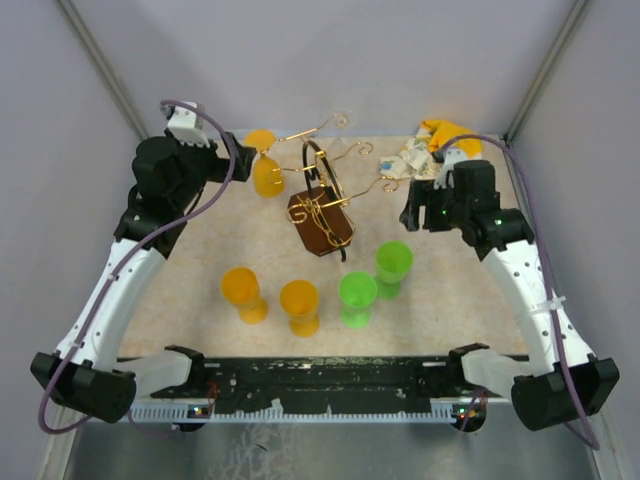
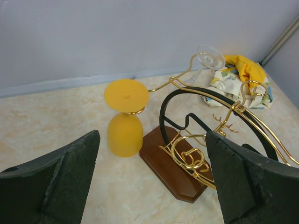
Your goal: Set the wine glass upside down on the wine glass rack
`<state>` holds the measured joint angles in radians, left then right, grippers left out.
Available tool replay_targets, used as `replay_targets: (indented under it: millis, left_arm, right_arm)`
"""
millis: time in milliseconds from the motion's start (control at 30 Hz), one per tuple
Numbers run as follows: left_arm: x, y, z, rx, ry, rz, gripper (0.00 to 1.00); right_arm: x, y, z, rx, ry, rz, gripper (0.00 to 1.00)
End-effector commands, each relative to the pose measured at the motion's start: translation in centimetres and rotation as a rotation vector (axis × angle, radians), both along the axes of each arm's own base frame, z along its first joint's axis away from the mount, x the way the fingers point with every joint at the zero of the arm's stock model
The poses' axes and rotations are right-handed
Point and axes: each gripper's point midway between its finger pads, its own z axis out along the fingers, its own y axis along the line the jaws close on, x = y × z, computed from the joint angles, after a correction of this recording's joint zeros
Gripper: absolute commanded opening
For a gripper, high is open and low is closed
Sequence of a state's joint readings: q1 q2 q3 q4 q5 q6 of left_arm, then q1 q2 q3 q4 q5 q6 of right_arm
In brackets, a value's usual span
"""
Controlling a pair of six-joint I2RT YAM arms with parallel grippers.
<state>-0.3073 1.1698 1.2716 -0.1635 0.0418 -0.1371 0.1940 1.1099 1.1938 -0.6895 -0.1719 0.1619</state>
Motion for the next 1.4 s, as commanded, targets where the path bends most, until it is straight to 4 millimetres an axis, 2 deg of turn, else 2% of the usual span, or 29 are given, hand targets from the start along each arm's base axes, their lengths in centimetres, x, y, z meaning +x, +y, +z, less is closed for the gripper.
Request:
replay_targets:
  millis: [0,100,267,400,600,667,900,1000,1133,1267,1367]
  left_arm:
    - [-1.2,-0.3,0.4,0.014,0.023,-0.043,1.00]
    - [-1.2,-0.1,-0.1,0.019,0.042,-0.037,1.00]
    - [-1.2,-0.1,-0.2,0.015,0.046,-0.030,1.00]
    - [-1.1,0.0,-0.1,0.010,0.045,-0.022,1.00]
    - [-1.1,0.0,0.1,0.006,0.044,-0.019,1.00]
    - [-1.0,0.2,0.1,0.006,0.042,-0.011,1.00]
    - [-0.9,0.1,0.2,-0.004,0.043,-0.009,1.00]
    - [-0.8,0.1,0.5,-0.026,0.050,0.002,1.00]
    - [-0.9,-1.0,1.5,-0.086,0.060,-0.047,1.00]
    - [-0.3,-1.7,2.2,-0.191,0.120,-0.039,1.00]
    - [0.3,-1.6,2.9,-0.283,0.172,0.016,1.00]
  right_arm:
    - [-4.5,2.1,-0.7,-0.030,0.114,0.072,0.70]
    - [-6.2,2.4,-2.2,-0.047,0.155,0.063,0.68]
    - [-7.7,1.0,-5.0,-0.093,0.212,-0.004,0.61]
    - [-8.0,0.0,-6.4,-0.131,0.238,-0.045,0.61]
    - [-7.3,0.5,-7.7,-0.130,0.256,-0.031,0.57]
    - [-7.2,0.5,-8.3,-0.139,0.270,-0.033,0.50]
    - [-6.5,0.7,-8.8,-0.144,0.272,-0.037,0.03]
    - [-6.1,-0.5,-7.3,-0.178,0.233,-0.097,0.00]
    - [-5.1,-3.2,-3.2,-0.264,0.128,-0.203,0.00]
    - [-3.6,-6.5,3.1,-0.372,-0.015,-0.349,0.00]
    - [-2.0,-7.6,8.1,-0.391,-0.147,-0.419,0.00]
